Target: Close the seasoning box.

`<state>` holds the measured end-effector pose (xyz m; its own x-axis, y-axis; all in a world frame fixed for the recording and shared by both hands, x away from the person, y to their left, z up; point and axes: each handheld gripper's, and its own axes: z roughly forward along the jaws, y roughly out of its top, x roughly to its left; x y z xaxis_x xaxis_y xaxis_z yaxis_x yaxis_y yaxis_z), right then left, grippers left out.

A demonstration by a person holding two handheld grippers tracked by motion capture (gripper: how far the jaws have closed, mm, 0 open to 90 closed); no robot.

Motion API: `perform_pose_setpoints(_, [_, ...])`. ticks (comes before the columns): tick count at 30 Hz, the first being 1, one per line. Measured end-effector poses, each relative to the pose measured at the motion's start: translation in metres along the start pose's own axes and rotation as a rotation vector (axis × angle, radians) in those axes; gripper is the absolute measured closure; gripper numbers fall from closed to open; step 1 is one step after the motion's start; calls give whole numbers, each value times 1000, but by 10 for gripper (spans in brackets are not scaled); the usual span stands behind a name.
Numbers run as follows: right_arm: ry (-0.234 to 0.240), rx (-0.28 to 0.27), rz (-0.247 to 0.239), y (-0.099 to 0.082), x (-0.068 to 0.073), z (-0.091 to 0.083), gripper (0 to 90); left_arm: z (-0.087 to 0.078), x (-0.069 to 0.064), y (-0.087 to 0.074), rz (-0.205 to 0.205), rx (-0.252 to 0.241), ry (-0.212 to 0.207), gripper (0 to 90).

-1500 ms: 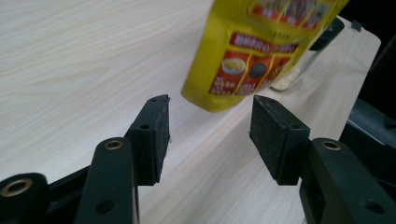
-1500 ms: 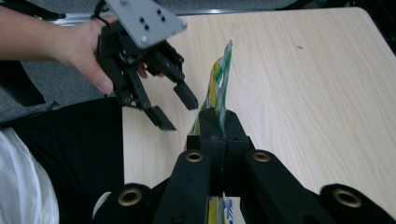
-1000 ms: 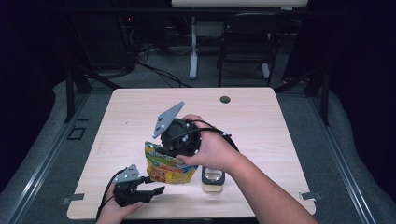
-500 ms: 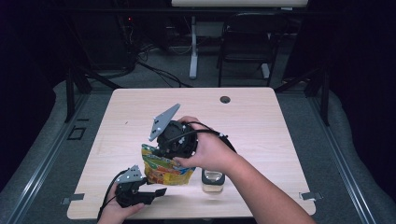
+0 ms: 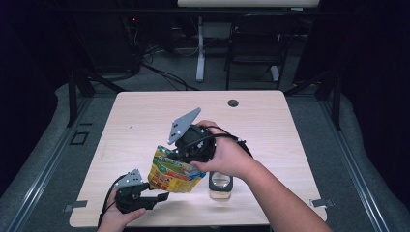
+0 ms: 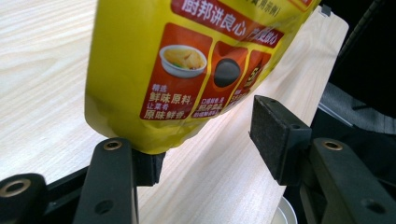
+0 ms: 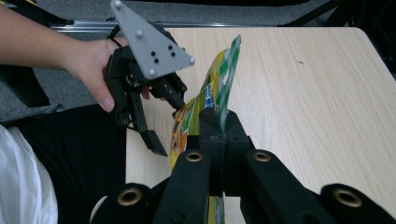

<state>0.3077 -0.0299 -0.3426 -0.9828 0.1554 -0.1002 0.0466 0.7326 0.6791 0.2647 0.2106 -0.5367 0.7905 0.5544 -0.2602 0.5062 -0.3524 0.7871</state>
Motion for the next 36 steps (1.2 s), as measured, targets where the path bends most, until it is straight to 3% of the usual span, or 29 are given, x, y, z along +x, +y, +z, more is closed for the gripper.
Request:
perform_pose_setpoints(7, [-4, 12, 14, -11, -3, -1, 899, -5, 3, 0, -20, -13, 12, 475])
perform_pose_setpoints(27, [-25, 11, 80, -46, -8, 1, 898, -9, 3, 2, -23, -9, 39, 521])
perform_pose_setpoints(36, [-32, 11, 87, -53, -10, 2, 898, -15, 8, 3, -46, -52, 30, 555])
